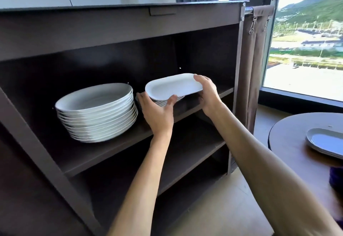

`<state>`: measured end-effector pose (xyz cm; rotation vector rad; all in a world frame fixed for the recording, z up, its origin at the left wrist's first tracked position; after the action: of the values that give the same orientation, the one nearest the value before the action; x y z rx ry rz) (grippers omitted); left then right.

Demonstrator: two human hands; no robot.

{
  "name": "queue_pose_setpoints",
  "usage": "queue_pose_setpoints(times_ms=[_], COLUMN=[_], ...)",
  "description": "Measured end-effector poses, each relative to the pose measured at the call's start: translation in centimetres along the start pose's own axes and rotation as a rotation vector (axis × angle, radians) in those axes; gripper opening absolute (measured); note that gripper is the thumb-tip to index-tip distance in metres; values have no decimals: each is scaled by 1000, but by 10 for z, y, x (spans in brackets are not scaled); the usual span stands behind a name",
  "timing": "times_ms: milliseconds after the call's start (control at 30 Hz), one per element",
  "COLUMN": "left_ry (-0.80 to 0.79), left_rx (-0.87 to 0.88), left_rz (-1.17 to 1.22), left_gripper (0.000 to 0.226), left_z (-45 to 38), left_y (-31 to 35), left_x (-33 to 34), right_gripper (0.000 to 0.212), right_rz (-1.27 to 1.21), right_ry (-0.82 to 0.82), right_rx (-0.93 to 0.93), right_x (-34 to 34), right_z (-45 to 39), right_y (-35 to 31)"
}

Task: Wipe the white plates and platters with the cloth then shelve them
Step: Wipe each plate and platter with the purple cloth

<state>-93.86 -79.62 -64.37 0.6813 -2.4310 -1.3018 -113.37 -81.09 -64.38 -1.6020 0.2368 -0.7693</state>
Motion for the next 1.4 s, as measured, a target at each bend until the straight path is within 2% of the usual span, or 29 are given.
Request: queue_pose_setpoints(times_ms=[233, 500, 733, 900, 1200, 1400], left_ry=[112, 175, 223, 257, 223, 215], left_rx=[-100, -185, -179, -178, -199, -218], left_rz=[-54, -155, -214, -243, -303, -353], left_gripper=[65, 61, 59, 61, 59, 62], left_z=[-20, -31, -31, -31, -29, -28], left_y=[-17, -27, -25, -23, -23, -29], left_x=[-1, 9, 11, 13, 15, 15], right_gripper=[74, 73, 50, 51, 46, 52], right_rz=[94, 161, 231, 316, 412, 413], right_ry=[-49, -62, -26, -28, 1, 16], right_rx=[-21, -14, -61, -79, -151, -181], right_x=[41, 61, 67, 72, 73, 71], right_z=[-33, -65, -80, -87, -93, -94], right_y=[16, 36, 42, 45, 44, 45])
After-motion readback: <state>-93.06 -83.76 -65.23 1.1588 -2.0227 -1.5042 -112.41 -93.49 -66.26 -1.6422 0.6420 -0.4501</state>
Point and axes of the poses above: each hand's wrist, its own z-axis away from the middle knuckle, its own x-axis out of the palm, y = z × x, the point moved 6 cm from there along -z, towards the middle knuckle, and after that the axes turned 13 degrees about y, right-handed, at the moved point
